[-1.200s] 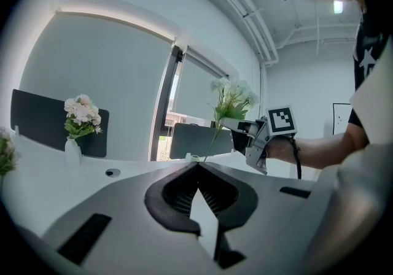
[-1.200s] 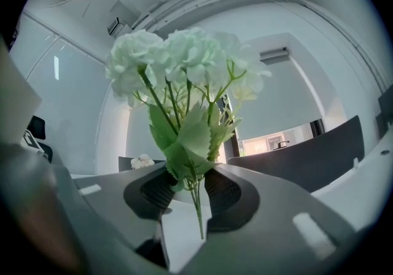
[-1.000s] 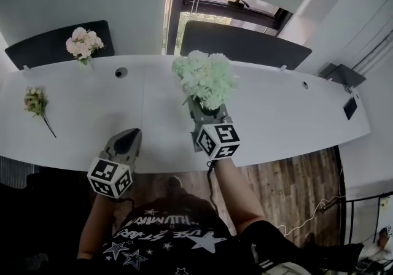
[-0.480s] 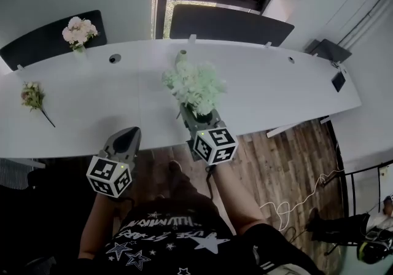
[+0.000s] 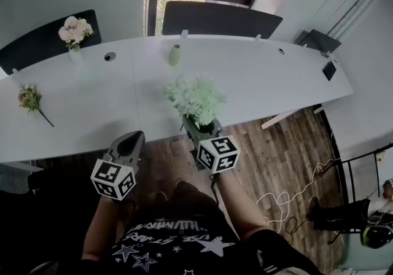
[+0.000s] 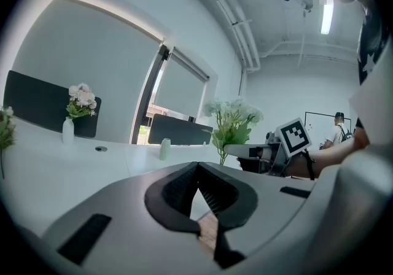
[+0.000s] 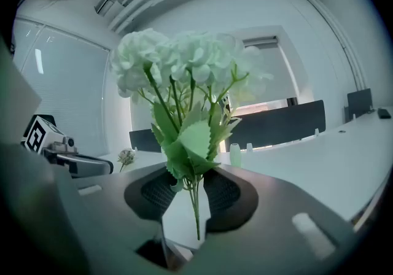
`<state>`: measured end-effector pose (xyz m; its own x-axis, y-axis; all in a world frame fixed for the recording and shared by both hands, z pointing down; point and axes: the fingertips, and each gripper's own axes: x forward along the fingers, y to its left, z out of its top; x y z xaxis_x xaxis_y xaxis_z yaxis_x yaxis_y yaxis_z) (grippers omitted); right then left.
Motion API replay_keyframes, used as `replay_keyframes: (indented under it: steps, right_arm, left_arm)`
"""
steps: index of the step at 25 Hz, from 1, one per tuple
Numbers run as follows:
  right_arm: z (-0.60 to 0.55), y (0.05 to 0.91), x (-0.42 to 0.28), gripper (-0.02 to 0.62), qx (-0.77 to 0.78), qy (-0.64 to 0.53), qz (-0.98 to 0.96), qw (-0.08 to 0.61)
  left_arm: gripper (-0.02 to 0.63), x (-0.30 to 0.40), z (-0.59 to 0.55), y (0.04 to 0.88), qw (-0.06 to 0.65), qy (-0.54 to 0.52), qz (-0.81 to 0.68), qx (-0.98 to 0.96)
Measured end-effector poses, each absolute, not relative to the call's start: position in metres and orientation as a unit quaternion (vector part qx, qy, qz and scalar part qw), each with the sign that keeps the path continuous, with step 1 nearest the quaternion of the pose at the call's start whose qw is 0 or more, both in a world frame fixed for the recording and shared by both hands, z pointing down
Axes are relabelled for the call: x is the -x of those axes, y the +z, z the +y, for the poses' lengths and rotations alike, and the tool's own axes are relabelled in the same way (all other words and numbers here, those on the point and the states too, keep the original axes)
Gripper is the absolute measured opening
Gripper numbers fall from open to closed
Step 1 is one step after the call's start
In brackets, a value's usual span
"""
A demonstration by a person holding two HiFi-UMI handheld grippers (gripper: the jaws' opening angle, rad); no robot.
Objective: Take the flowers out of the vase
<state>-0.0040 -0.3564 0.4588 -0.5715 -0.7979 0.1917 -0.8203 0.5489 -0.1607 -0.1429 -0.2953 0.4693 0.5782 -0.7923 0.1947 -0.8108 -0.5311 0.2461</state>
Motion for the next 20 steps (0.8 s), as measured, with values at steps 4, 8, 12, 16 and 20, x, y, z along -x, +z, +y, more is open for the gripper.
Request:
replay_keyframes:
  steps: [4,8,12,16,20]
  right_arm:
    - [-0.353,0.459,0.002,0.118,-0.459,0.118,-0.880,0.043]
    - [-0.349,0.467,-0.003,0.118,-0.456,0.125,-0.880,0.044]
    - [-0.340,0.472,-0.014,0.118,-0.454,0.132,-0.880,0.044]
    - [-0.320,0.474,-0.033,0.118,-0.452,0.138,-0.880,0.040]
    - [-0.294,0.476,-0.053,0.118,-0.451,0.148,-0.879,0.036]
  left_arm:
    - [0.009,0.142,-0.297,0.469,0.155,0.026,-0.461,-0.873]
    - [0.009,0.136,-0.298,0.470,0.156,0.028,-0.459,-0.874]
    - [0.009,0.127,-0.297,0.472,0.160,0.029,-0.466,-0.870]
    - [0.009,0.111,-0.283,0.471,0.158,0.037,-0.465,-0.870]
    - [0.009,0.092,-0.260,0.465,0.154,0.042,-0.470,-0.868]
